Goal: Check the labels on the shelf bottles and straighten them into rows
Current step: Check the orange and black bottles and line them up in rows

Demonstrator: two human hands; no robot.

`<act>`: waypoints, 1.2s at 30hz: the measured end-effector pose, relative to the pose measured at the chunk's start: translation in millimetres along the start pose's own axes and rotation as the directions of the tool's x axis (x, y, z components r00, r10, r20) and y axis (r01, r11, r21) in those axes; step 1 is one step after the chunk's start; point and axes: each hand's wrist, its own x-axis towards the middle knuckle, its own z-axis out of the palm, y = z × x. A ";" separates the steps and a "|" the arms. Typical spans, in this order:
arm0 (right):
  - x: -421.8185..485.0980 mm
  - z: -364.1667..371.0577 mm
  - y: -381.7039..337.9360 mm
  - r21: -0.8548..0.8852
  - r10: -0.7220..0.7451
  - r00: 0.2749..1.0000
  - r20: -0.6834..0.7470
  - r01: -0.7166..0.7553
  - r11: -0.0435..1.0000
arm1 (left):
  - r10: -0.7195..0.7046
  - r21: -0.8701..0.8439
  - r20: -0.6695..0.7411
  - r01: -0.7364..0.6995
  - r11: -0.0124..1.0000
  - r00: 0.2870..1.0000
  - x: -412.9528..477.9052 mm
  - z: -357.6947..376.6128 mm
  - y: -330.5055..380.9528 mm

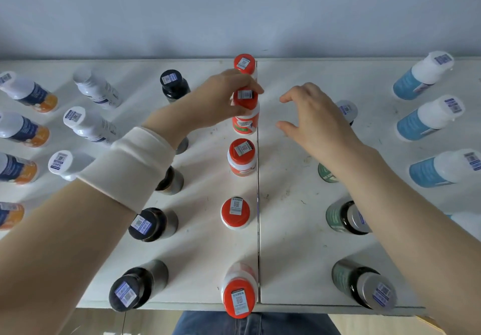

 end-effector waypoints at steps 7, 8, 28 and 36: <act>8.9 5.8 3.1 -0.015 0.009 0.999 0.035 -0.008 1.000 | 0.020 0.017 -0.006 -0.020 1.000 1.000 -2.8 16.7 -10.8; 9.6 5.9 3.6 -0.015 0.009 0.999 0.036 -0.008 1.000 | 0.031 0.034 -0.002 -0.031 0.999 1.000 -3.1 17.5 -11.6; 32.7 7.4 6.9 0.677 0.246 0.966 0.079 -0.233 0.698 | -0.173 -0.515 -0.235 0.028 0.856 0.957 20.8 -20.5 -6.7; -0.2 2.6 2.3 0.974 -0.050 0.981 0.189 -0.180 0.139 | -0.206 -0.850 -0.102 0.023 0.527 0.973 -41.3 -7.0 21.6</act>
